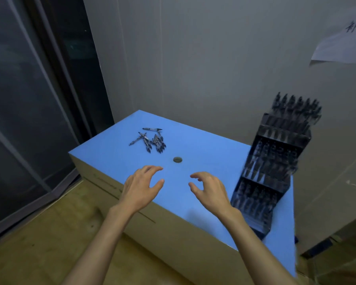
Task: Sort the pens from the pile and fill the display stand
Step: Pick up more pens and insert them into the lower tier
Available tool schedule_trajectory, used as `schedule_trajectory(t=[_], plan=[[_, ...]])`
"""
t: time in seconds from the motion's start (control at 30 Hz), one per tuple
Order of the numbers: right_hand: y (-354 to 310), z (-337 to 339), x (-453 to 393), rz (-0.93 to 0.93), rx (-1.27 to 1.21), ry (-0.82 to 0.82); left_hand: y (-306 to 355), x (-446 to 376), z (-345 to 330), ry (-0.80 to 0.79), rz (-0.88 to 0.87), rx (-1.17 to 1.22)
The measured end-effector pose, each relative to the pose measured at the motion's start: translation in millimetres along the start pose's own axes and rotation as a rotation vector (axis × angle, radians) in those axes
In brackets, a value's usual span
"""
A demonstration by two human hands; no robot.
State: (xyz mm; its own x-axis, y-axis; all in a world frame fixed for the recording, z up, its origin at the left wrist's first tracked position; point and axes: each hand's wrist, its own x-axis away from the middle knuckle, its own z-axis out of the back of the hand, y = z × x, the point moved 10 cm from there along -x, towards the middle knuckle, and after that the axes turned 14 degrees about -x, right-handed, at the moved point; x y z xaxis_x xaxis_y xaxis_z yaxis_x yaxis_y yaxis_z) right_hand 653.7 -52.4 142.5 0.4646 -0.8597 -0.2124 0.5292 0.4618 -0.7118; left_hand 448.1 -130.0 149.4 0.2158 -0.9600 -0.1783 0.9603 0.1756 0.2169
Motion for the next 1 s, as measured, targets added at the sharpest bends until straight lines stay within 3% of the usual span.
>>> schedule_trajectory(t=[0.57,1.0], plan=[[-87.2,-151.0,-83.9,-0.141,-0.04,0.076,-222.8,-28.9,19.9,-0.072,0.012,0.069],[-65.4,-227.3,-235.7,-0.222,-0.104,0.108,-309.8,-188.9,-1.8,-0.126,-0.097,-0.062]])
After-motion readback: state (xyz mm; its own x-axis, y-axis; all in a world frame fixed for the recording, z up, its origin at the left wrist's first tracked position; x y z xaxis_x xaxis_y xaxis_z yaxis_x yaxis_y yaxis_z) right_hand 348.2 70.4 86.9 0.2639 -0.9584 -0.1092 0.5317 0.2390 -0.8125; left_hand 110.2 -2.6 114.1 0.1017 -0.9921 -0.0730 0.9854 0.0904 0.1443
